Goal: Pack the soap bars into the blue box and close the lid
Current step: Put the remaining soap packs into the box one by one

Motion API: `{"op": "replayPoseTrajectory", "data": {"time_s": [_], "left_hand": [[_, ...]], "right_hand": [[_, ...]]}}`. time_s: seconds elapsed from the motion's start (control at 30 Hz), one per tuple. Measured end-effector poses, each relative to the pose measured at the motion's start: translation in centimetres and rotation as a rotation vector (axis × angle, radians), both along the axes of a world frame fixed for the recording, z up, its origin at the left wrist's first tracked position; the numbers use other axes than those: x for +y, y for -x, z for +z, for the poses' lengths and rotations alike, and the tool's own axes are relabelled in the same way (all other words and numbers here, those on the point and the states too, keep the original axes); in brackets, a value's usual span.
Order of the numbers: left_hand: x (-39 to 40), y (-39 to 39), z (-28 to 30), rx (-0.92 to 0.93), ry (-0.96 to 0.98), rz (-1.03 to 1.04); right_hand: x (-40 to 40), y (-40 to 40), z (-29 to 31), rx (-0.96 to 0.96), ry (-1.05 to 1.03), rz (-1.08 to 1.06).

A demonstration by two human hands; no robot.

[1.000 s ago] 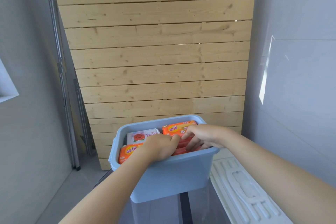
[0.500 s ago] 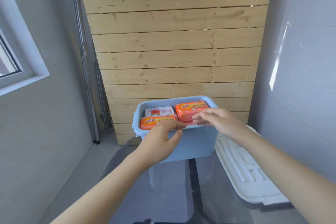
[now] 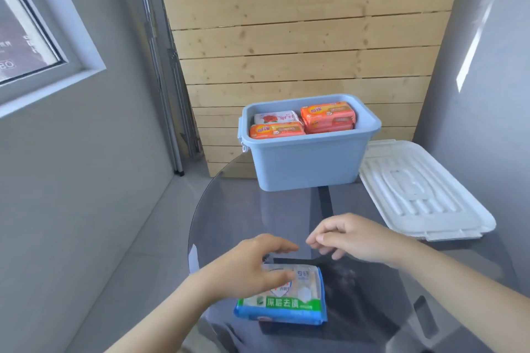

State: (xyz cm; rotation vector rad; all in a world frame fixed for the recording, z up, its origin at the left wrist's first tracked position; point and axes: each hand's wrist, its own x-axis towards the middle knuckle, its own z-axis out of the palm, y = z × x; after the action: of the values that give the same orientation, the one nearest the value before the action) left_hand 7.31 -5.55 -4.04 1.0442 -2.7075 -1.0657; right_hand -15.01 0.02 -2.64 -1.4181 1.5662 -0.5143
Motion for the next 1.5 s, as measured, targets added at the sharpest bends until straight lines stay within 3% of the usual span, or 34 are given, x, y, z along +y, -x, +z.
{"op": "replayPoseTrajectory", "data": {"time_s": [0.1, 0.2, 0.47, 0.67, 0.83, 0.97, 1.1, 1.2, 1.33, 1.5], "left_hand": [[0.4, -1.1, -1.1, -0.089, -0.081, -0.08], [0.7, -1.6, -2.1, -0.184, -0.024, -0.159], [-0.3, -0.9, -2.1, -0.088, 0.05, -0.107], [-1.8, 1.0, 0.6, 0.142, 0.071, 0.027], [-4.9, 5.3, 5.3, 0.313, 0.204, 0.051], [-7.5, 9.2, 8.0, 0.401, 0.267, 0.059], [-10.4, 13.2, 9.7, 0.407, 0.302, 0.094], [-13.0, 15.7, 10.0, 0.347, 0.338, 0.096], [-15.8, 18.0, 9.3, 0.285, 0.285, 0.107], [-17.8, 18.9, 7.6, 0.125, 0.152, 0.011]], "right_hand": [[0.5, 0.0, -0.9, 0.037, -0.13, 0.053], [0.7, -0.4, -1.6, 0.057, -0.213, 0.103], [0.3, -0.5, -1.4, -0.116, -0.249, 0.041], [-0.2, 1.4, 0.8, -0.113, 0.057, -0.166], [-1.6, 3.9, 3.4, -0.289, 0.389, -0.395], [-2.8, 5.9, 4.9, -0.346, 0.563, -0.448], [-4.8, 7.6, 5.7, -0.385, 0.629, -0.475], [-5.9, 9.1, 5.0, -0.257, 0.602, -0.492], [-6.7, 10.6, 3.2, -0.068, 0.547, -0.512], [-7.2, 11.1, 2.6, -0.048, 0.561, -0.492]]}}
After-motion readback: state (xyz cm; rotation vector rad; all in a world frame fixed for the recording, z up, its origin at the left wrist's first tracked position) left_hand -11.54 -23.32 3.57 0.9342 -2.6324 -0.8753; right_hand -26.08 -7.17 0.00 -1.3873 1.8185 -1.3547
